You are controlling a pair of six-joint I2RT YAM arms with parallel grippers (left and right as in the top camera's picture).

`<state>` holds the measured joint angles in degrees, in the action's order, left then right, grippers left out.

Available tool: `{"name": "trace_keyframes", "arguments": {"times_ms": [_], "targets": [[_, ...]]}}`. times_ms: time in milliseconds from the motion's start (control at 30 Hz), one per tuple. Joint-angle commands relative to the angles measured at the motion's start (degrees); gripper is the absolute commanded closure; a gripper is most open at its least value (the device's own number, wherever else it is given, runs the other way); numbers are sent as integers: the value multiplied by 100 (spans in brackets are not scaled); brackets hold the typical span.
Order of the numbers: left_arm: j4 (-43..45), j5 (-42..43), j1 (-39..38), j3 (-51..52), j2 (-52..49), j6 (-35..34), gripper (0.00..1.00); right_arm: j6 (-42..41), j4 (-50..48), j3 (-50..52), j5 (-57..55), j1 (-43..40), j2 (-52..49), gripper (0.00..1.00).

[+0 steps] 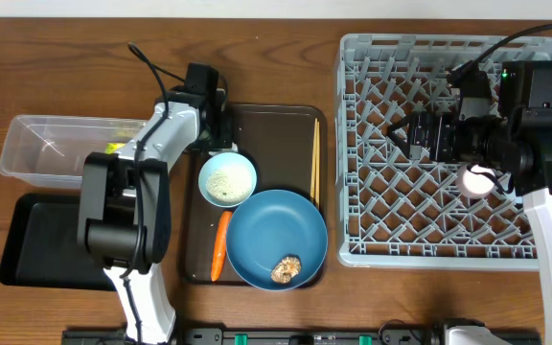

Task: Sort waste into correct bins and load items into the dishwasher rack
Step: 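Grasp the white tissue on the tray with the left gripper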

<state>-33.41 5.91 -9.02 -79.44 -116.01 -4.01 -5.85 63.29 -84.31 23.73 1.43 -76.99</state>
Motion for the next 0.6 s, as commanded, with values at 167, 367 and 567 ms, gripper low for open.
{"name": "trace_keyframes", "arguments": {"times_ms": [167, 367, 567], "targets": [[-256, 46, 22, -85, 1637, -118, 94, -31, -7, -26, 4, 37, -7, 1], [-962, -1558, 48, -83, 2306, -122, 94, -31, 2, -26, 4, 37, -7, 1], [-1451, -2312, 566, 42, 2216, -852, 94, -31, -9, -26, 4, 37, -7, 1]]}}
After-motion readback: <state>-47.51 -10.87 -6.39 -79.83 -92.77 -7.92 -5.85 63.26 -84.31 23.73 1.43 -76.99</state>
